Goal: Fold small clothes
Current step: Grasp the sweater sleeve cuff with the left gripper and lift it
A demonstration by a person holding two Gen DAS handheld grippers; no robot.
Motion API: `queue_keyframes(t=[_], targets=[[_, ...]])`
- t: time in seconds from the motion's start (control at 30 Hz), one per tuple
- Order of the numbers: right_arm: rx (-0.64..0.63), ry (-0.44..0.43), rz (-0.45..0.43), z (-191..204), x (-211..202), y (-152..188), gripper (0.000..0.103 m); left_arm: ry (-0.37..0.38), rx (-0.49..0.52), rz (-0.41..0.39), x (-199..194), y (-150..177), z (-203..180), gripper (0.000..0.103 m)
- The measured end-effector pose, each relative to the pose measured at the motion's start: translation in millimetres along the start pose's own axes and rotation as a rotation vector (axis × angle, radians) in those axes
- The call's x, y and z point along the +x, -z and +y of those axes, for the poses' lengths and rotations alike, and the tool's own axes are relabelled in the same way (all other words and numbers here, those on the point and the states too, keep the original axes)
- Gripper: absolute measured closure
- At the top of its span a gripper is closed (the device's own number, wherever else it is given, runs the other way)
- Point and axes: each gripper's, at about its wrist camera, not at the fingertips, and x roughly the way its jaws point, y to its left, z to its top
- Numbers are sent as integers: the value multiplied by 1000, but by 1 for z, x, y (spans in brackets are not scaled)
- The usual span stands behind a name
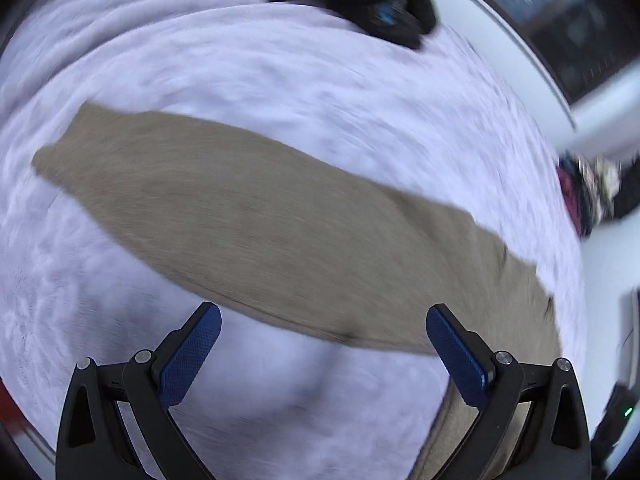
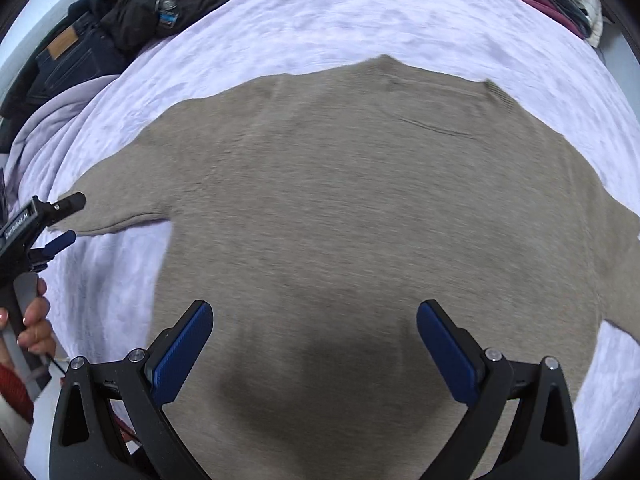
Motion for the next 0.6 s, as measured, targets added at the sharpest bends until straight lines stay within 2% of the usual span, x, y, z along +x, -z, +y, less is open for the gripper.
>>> queue_keyframes(t=[0.17,0.33,0.4,0.43,0.47,0.5,0.53,0.57,0.6], targets=[[-38,-21,13,26,7,-5,1,91,-209,-12,17,-8,50,0],[-77,-17,26,48,7,-7,1,133,-201,-78,31,-29,40,0],[-91,-19,30,56,6,-7,1,109,-186,-108,32,-36,32,0],[-98,-20,32,59,6,-6,1,76,-178,-124,31,-39,29,7],[-104,-21,32,62,6,-6,1,22,-165,-126,31,-41,25,28],[-112,-23,31,65,5,-6,1,-20,-152,-118,31,-41,24,40],[-119,-28,27,67,3,-5,1,-71,-135,-114,31,-41,22,64],[-126,-31,22,69,2,-4,1,-116,-123,-113,31,-41,22,82],[-131,-33,18,72,2,-4,1,-126,-113,-117,28,-40,22,87]])
